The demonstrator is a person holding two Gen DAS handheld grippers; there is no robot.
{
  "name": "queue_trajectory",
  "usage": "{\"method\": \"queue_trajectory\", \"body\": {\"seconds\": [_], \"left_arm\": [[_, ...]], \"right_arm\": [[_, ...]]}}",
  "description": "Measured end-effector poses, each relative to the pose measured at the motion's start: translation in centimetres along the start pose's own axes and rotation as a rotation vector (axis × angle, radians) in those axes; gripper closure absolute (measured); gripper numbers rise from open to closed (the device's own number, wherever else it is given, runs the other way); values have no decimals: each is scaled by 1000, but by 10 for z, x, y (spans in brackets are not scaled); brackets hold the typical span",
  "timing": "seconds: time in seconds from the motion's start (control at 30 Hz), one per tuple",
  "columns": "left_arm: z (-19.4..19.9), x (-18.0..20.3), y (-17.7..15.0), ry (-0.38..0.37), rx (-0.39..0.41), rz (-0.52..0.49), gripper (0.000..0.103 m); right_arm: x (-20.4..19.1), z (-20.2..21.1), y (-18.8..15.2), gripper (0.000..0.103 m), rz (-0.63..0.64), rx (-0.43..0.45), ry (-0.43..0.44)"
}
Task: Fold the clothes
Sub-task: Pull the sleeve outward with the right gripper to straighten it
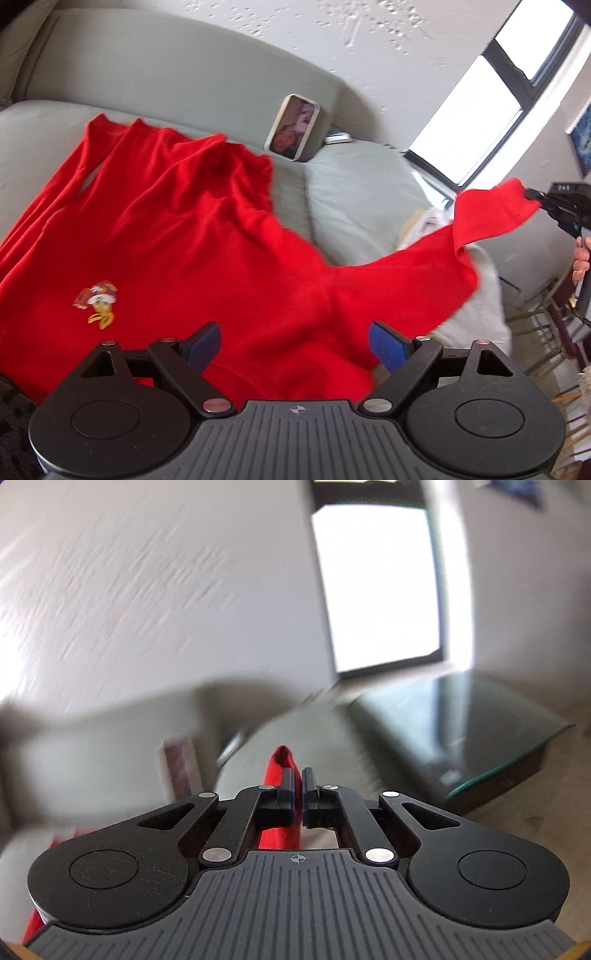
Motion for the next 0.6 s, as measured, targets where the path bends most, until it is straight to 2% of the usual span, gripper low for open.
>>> {"method": "queue_trajectory", "body": {"seconds": [0.17,0.3,0.43,0.5,0.6], "left_arm": [[5,34,2,-67,3,-36,17],[3,54,1,-101,-10,-77,17],[-3,61,0,-98,-22,-86,17],[-9,61,0,-91,-36,-73,17],[-18,56,-6,-56,-73,-57,17]], "right_arm": [[65,15,28,101,-150,58,-46],[82,30,40,102,-166,88,-27],[84,47,58,103,-129,144,-35],[81,36,56,103,-82,95,-62],[71,6,29,103,-20,-22,-87]]}}
Point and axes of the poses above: each gripper's, at about its wrist camera, not at the fingertips, and z roughly against the way its jaws point, x to its right, y to its top, the point moved 5 cm from there along -z, roughly the way its jaws point, and after that the axes turned 4 degrees about -y, right-handed, at the moved point
